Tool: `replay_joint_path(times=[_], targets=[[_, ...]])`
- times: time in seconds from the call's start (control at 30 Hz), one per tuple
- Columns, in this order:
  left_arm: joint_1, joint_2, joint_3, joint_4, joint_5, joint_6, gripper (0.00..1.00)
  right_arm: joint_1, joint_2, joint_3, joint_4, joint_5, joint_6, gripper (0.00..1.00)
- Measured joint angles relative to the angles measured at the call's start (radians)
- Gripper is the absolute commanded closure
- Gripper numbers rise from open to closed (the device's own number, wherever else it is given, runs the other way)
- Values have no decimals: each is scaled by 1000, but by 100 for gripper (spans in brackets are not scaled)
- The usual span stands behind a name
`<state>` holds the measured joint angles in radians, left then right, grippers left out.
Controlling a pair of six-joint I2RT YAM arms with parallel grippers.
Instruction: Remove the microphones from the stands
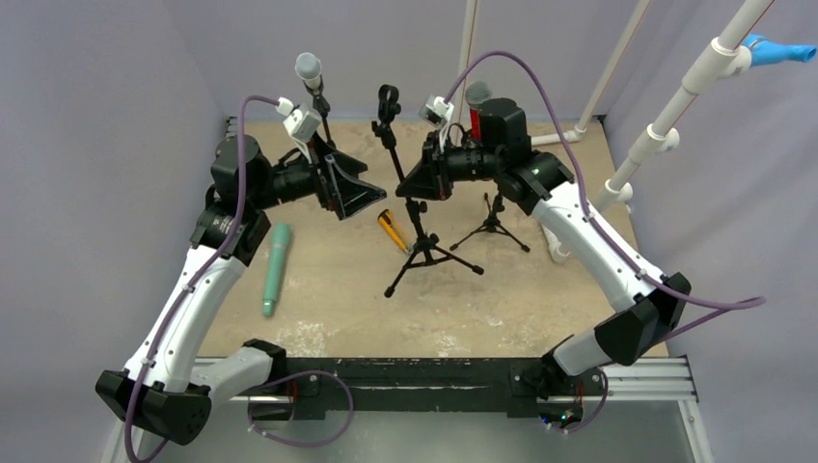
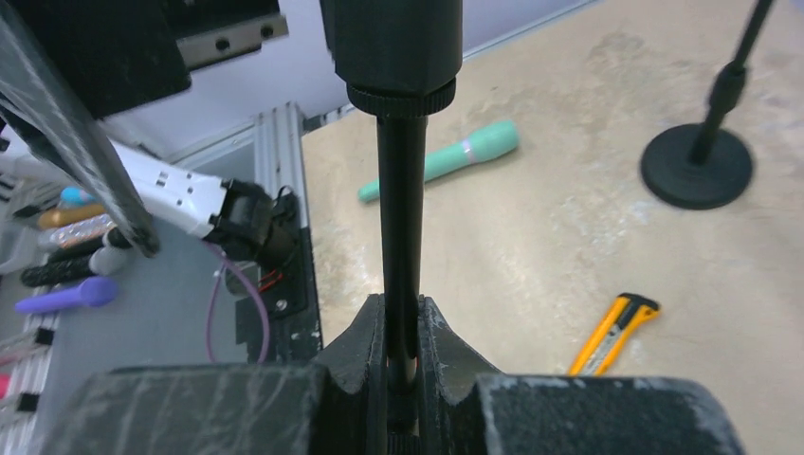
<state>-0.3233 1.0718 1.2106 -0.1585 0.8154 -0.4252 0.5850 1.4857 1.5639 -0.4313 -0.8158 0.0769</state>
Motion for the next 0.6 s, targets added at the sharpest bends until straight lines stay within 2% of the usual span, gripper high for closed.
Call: replay_joint_path(times=[0.23,0.47,0.6], targets=[[13,5,-2,-6,57,-6,5,-11,10,186,-28,66,21,100],[-15,47,-45,70,105,-38,12,-11,78,250,24,37,151,100],[-47,90,-55,127,116,-57,22,-13,122,253,48,23,211,100]])
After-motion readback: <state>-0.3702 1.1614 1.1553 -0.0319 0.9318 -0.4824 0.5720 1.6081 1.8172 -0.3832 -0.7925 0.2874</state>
